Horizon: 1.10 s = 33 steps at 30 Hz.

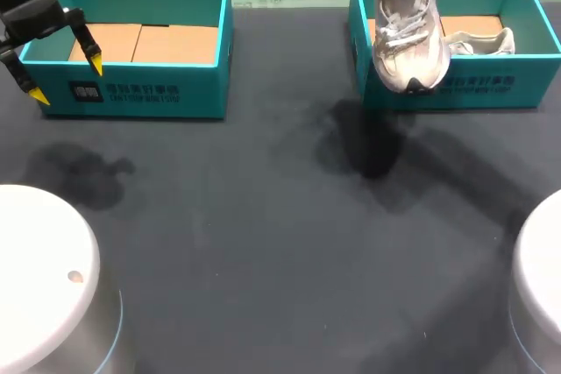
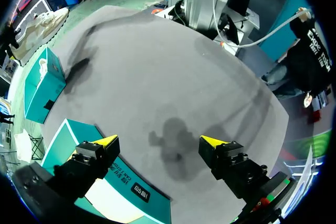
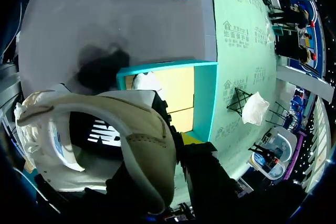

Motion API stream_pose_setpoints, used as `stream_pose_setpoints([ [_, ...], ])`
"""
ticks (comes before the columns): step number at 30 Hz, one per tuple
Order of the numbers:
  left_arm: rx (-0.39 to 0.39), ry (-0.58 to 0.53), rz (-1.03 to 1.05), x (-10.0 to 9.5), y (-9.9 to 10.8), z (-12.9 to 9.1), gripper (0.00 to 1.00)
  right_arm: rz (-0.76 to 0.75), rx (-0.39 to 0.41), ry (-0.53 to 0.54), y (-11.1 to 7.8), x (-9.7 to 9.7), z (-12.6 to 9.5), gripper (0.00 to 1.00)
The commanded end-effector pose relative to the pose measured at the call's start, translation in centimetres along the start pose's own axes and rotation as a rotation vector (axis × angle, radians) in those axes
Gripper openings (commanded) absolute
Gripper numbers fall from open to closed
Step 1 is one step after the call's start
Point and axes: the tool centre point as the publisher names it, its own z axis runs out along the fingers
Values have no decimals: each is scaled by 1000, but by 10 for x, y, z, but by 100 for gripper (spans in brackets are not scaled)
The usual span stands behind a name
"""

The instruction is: Take the shoe out of the shoebox, open the shoe tongue, remove and reinsert the insole, then place the shoe into the shoebox

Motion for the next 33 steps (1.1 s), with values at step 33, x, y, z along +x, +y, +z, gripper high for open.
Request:
stream_pose_setpoints([
  [33, -1, 2, 0, 0, 0, 0, 100, -84, -110, 35, -97, -154, 98, 0],
])
